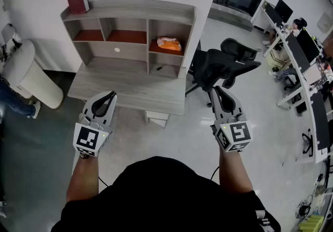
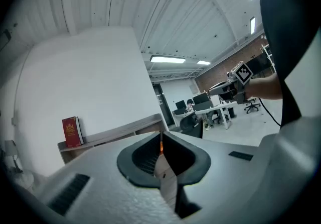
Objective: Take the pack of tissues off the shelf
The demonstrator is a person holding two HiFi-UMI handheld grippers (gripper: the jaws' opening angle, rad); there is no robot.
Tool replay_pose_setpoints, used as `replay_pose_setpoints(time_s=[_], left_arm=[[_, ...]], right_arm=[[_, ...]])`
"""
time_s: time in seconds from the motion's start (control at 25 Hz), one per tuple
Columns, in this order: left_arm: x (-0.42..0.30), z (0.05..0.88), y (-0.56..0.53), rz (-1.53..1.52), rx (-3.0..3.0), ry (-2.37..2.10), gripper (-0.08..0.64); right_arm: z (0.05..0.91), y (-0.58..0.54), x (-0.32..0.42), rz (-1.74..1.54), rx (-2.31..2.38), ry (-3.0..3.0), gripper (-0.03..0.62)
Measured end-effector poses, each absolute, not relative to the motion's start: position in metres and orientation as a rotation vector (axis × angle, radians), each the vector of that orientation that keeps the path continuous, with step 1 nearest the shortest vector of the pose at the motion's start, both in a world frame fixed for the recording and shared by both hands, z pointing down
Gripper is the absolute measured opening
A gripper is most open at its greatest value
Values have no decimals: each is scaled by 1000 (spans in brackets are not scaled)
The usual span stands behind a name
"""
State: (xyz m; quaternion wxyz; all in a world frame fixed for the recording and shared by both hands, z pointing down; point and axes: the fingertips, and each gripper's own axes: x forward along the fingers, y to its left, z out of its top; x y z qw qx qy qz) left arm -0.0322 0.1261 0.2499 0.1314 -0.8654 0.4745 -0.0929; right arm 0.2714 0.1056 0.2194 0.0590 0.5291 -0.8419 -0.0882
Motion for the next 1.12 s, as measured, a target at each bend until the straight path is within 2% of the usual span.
replay_pose_setpoints(time_s=[0.76,0.8,0.84,0.88,1.12], left_arm=[[59,266,137,-379,-2488,1380,29],[61,267,136,-386,-2487,1380,29],[62,268,136,-387,-2487,1381,29],[62,267,134,-383,-2490,1385,29],[55,275,126,-372,-2508,1394,29]], right_arm=[[253,97,354,-181,1500,-2635,32],[253,97,354,-167,1488,-2661,54],[254,97,353,-157,1473,-2684,112],[255,96,351,-153,1458,-2697,126],[259,88,337,-151,1422,-2693,141]])
